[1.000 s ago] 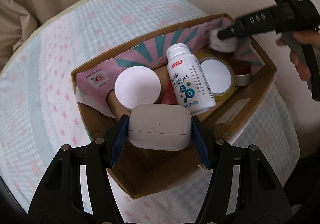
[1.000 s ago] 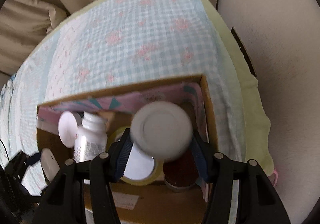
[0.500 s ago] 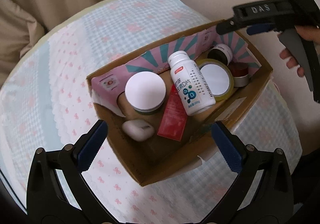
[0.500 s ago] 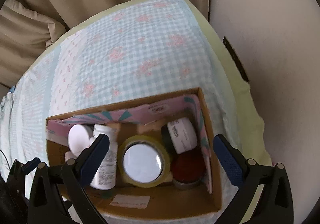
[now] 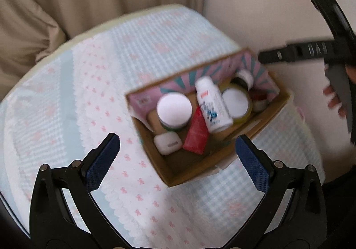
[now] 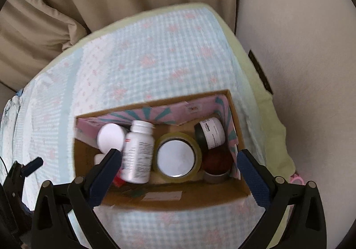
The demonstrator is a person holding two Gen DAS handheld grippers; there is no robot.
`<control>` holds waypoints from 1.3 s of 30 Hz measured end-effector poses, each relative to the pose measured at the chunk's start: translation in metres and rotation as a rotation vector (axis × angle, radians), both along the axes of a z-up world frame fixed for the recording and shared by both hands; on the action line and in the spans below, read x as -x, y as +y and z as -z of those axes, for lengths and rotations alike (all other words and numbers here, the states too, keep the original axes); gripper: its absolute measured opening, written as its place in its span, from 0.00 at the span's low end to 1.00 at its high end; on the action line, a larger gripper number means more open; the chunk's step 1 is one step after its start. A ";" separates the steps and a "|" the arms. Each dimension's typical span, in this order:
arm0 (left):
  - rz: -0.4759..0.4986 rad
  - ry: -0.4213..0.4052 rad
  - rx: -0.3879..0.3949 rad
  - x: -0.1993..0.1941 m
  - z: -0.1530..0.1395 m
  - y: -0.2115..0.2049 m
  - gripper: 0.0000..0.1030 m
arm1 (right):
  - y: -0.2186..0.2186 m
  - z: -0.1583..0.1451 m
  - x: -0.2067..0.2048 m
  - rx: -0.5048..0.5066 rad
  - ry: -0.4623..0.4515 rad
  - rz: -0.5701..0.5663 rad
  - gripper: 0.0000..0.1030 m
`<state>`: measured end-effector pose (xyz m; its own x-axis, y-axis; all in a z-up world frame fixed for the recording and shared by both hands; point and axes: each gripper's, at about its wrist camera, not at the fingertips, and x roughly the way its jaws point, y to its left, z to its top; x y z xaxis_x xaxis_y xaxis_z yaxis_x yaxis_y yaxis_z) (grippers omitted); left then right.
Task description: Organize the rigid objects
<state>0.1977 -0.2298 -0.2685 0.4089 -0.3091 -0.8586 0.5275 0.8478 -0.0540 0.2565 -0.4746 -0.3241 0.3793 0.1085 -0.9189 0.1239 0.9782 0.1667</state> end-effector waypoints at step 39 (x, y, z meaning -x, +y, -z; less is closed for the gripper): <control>-0.447 -0.407 0.088 0.141 -0.267 0.172 1.00 | 0.158 -0.265 0.176 0.123 -0.443 -0.095 1.00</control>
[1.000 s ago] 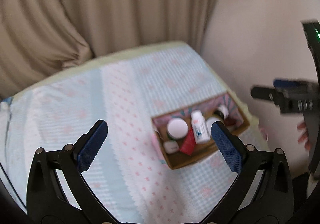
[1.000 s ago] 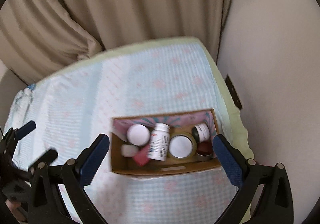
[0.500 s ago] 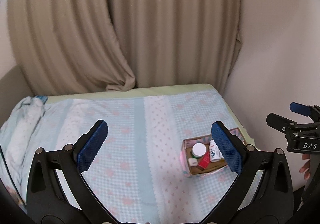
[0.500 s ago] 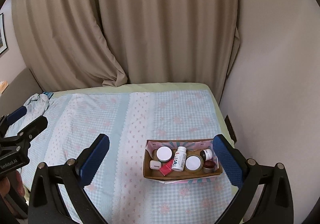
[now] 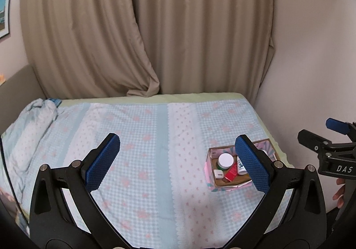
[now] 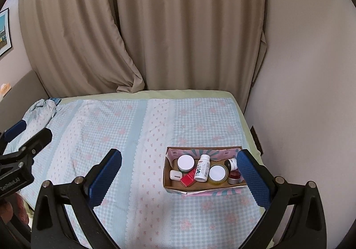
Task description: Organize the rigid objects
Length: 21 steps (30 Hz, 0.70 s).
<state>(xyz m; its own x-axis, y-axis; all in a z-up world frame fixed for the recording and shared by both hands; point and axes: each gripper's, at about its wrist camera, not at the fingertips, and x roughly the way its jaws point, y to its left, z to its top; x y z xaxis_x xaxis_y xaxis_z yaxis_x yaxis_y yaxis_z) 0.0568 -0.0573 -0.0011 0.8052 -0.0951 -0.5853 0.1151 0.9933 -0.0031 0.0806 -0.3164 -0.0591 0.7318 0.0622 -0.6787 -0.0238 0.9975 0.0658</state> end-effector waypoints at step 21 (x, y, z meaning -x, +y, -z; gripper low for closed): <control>0.001 -0.006 -0.014 -0.003 -0.001 -0.004 1.00 | -0.005 -0.002 -0.003 -0.004 -0.009 0.017 1.00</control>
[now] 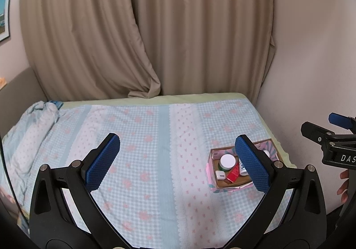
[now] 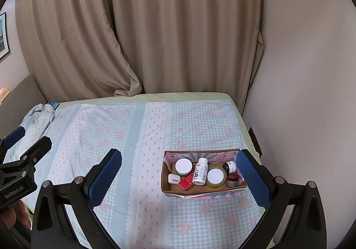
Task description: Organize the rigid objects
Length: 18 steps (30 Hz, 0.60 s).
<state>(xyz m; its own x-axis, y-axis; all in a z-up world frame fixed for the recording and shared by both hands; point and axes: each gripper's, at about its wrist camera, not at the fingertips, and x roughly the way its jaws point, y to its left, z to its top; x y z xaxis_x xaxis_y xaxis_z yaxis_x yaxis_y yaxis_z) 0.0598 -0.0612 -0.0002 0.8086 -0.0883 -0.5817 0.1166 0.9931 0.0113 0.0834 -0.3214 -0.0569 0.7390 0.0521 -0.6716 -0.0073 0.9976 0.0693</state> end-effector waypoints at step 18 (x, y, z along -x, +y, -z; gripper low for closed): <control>-0.012 -0.002 0.000 -0.002 -0.002 0.008 1.00 | 0.003 -0.002 -0.002 0.002 -0.004 0.002 1.00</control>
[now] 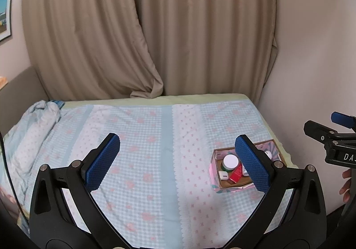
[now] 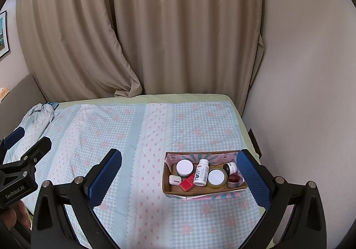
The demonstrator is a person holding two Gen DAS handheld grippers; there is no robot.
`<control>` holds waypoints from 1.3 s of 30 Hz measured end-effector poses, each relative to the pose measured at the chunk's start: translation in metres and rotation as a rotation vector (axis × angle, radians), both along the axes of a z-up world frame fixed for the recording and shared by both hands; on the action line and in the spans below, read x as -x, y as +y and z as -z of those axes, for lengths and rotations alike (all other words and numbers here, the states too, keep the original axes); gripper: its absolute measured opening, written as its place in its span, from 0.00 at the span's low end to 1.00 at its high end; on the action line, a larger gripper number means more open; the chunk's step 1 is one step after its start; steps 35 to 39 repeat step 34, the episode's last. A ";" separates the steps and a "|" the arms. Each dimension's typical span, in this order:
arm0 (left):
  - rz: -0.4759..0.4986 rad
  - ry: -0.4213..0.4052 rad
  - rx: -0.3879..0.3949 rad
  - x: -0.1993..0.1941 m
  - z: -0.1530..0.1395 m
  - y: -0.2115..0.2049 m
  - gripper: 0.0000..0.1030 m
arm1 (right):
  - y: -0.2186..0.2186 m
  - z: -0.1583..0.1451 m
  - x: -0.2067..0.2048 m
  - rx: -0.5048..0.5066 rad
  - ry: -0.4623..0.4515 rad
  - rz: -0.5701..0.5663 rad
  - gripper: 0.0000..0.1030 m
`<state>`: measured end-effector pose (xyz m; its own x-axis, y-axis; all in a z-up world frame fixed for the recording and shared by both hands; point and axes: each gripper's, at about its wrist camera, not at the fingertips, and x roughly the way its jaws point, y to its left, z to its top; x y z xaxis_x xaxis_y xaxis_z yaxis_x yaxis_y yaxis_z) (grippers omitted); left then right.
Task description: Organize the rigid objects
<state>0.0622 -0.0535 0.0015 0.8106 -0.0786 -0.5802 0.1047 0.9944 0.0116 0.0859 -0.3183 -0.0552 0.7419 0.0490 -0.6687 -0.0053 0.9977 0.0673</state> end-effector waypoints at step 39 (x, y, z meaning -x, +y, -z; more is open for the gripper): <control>-0.060 -0.033 -0.016 0.007 0.000 0.005 1.00 | 0.005 -0.002 -0.001 0.007 -0.026 0.005 1.00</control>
